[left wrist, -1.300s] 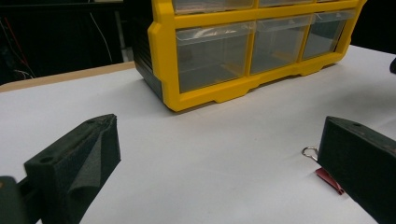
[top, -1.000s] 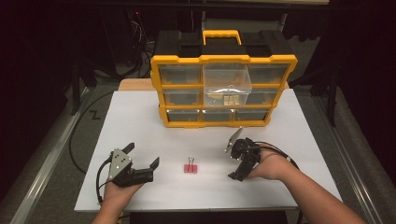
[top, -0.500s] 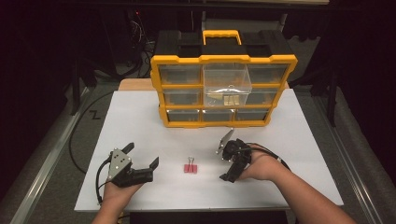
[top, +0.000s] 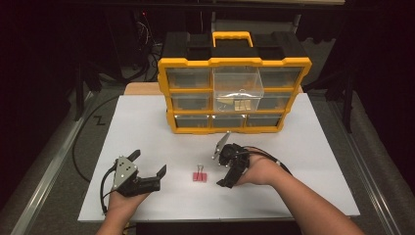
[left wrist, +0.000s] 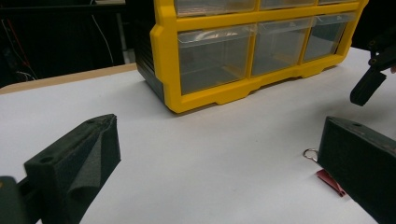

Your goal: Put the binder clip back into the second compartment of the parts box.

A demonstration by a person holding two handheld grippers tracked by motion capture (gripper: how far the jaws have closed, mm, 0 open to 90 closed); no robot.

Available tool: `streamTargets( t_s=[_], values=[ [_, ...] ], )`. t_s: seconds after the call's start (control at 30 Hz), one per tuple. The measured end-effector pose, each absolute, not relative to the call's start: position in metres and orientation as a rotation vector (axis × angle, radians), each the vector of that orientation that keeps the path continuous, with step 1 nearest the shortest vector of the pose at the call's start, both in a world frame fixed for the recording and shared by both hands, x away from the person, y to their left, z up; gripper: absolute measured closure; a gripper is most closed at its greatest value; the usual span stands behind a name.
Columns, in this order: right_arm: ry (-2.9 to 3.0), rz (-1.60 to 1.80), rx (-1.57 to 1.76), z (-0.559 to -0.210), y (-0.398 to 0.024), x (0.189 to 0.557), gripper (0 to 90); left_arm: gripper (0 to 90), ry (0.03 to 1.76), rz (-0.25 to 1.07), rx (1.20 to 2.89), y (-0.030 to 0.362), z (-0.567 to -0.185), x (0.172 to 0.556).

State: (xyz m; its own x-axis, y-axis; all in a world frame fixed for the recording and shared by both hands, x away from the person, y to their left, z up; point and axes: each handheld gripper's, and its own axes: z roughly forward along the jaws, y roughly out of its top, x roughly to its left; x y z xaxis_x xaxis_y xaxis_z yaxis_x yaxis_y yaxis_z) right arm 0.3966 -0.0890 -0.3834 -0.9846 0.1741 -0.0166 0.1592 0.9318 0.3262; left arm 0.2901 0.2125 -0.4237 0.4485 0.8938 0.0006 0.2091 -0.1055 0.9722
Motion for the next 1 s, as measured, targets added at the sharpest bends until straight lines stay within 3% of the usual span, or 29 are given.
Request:
streamTargets(
  t_s=[0.43,1.0],
  values=[
    [3.081,0.526,0.23,-0.377,-0.051,0.405,24.0,0.4,0.983,0.777,1.596,0.213,-0.423,0.29],
    [3.113,0.513,0.214,-0.377,-0.027,0.415,58.5,0.4,0.982,0.772,1.59,0.213,-0.423,0.29]
  ],
)
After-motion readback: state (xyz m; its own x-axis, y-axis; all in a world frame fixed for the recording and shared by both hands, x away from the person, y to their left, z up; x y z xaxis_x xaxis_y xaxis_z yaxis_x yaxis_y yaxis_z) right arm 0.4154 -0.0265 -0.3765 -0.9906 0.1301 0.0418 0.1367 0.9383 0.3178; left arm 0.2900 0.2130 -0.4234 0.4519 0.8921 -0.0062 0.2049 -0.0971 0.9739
